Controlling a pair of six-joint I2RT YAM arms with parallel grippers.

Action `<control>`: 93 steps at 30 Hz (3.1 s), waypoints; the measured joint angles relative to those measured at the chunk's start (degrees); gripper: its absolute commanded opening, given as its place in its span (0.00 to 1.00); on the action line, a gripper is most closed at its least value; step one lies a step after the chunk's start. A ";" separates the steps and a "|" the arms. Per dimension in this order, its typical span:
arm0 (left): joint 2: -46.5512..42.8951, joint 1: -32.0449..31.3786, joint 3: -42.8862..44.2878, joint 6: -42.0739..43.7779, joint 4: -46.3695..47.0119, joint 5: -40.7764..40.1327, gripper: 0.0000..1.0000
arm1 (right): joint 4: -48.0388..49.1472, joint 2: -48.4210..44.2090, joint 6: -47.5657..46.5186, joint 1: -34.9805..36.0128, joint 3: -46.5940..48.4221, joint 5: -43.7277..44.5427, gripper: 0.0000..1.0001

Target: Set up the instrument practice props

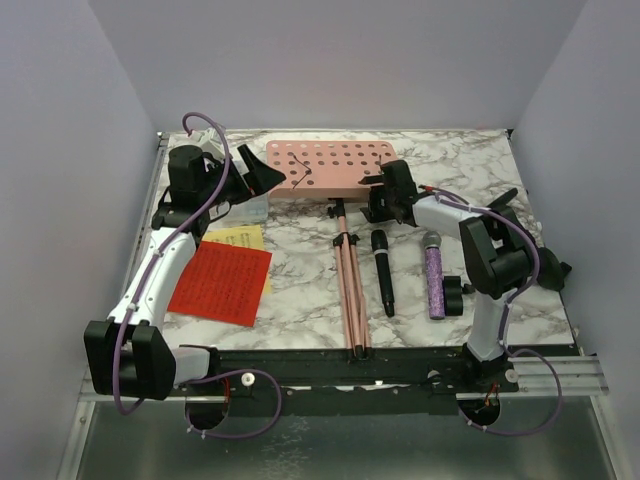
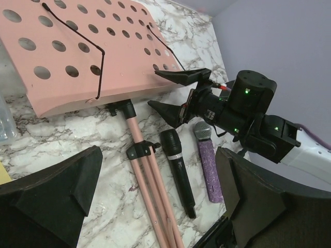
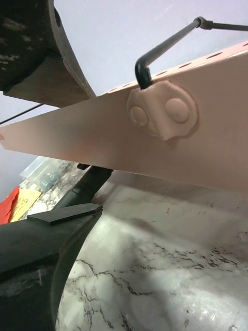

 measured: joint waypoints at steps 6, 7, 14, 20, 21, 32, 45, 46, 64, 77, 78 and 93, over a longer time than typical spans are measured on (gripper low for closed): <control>-0.15 -0.20 -0.24 -0.09 0.57 0.33 0.99 | 2.01 1.03 2.19 0.63 0.00 2.95 0.73; -0.20 -0.22 -0.24 -0.11 0.59 0.33 0.99 | 2.56 1.31 2.62 0.74 0.00 3.39 0.67; -1.46 -0.48 -0.74 -0.20 0.90 0.33 0.99 | 7.17 1.70 5.68 1.09 -0.92 6.86 0.33; -3.08 -0.48 -1.29 -0.13 1.03 0.33 0.99 | 15.12 1.68 7.32 1.20 -6.36 7.41 0.09; -3.74 -0.46 -1.51 -0.09 0.96 0.33 0.99 | 16.98 1.60 7.23 1.20 -7.21 7.39 0.07; -13.42 -0.46 1.57 -4.07 -6.14 4.20 0.99 | 31.78 -0.42 0.13 1.46 -13.16 7.30 0.00; -22.18 -0.46 13.77 -6.34 -12.66 1.55 0.99 | 33.16 -3.98 -6.14 4.33 -9.35 3.63 0.00; -22.51 -0.46 14.21 -6.58 -12.83 1.20 0.99 | 32.28 -4.13 -6.36 4.70 -8.31 3.15 0.00; -28.30 -0.46 8.79 -6.23 -15.82 0.31 0.99 | 42.82 -5.99 -5.18 3.74 11.89 2.03 0.00; -40.30 -0.48 -21.40 -5.73 0.07 5.66 0.94 | 66.60 -6.03 -10.10 4.07 2.97 0.55 0.00; -40.28 -0.48 -24.26 -6.91 3.74 6.12 0.92 | 67.12 -6.03 -10.12 4.09 2.75 0.52 0.00; -19.80 -15.52 -32.59 -6.08 48.81 -8.46 0.70 | 68.54 -9.35 -10.01 6.05 0.57 -0.50 0.00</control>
